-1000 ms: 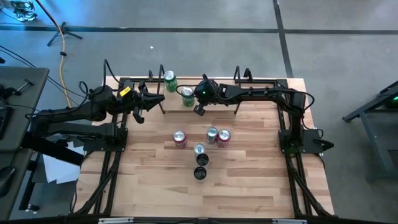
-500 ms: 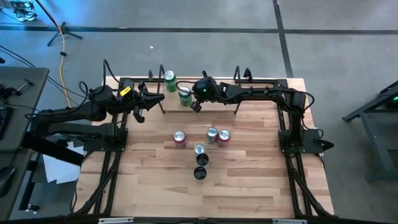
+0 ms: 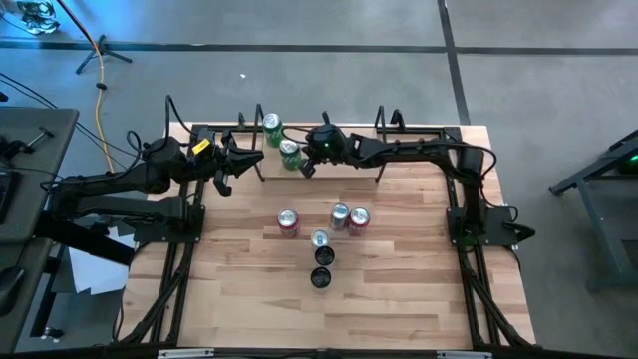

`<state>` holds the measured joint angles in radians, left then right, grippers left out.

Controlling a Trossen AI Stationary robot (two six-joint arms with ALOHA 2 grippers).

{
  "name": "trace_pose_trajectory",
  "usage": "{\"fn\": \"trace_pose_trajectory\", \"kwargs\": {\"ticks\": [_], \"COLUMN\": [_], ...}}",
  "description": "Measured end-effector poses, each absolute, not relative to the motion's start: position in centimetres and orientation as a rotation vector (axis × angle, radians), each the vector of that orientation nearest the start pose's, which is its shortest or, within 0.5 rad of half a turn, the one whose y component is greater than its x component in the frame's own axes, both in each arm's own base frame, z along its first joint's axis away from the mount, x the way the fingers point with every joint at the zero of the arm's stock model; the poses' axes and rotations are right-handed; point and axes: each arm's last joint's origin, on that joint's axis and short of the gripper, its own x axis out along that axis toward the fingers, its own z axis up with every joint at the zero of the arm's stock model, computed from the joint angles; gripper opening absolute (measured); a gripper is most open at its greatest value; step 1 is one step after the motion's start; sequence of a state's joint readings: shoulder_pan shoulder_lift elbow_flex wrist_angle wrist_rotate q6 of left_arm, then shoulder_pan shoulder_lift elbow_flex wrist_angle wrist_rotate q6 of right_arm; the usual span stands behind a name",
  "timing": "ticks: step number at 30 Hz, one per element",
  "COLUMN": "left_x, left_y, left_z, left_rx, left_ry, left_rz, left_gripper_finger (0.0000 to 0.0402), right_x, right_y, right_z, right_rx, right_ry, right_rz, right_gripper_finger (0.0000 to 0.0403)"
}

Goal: Place canned beverage on shelf
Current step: Put the green soda can on the shelf aligned with the green soda can

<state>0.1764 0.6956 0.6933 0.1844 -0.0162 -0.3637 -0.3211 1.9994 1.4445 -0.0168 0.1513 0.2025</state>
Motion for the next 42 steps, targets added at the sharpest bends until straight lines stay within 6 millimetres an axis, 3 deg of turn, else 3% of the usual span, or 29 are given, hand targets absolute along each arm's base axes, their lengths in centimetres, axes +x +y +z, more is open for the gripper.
{"fn": "trace_pose_trajectory", "kwargs": {"ticks": [7,11,17,21,28,42], "left_x": [15.5,15.5,15.5,15.5,15.5,15.5], "left_y": [2.8,2.8,2.8,2.8,2.8,2.9], "left_z": [35.0,35.0,35.0,35.0,35.0,35.0], "left_rx": [-0.347,-0.347,-0.347,-0.347,-0.347,-0.349], "left_ry": [-0.215,-0.215,-0.215,-0.215,-0.215,-0.220], "left_rz": [0.157,0.157,0.156,0.156,0.156,0.181], "left_gripper_finger": [0.0000,0.0000,0.0000,0.0000,0.0000,0.0000], "right_x": [42.7,43.0,42.7,42.2,42.5,43.1], "right_y": [-15.1,-15.5,-15.3,-14.6,-12.9,-14.1], "right_z": [21.2,23.0,24.9,24.1,22.6,22.8], "right_rx": [0.259,0.234,0.136,0.164,0.204,0.175], "right_ry": [0.528,0.539,0.716,0.839,0.842,0.726], "right_rz": [-0.527,-0.535,-0.520,-0.436,-0.320,-0.393], "right_gripper_finger": [0.0000,0.0000,0.0000,0.0000,0.0000,0.0000]}}
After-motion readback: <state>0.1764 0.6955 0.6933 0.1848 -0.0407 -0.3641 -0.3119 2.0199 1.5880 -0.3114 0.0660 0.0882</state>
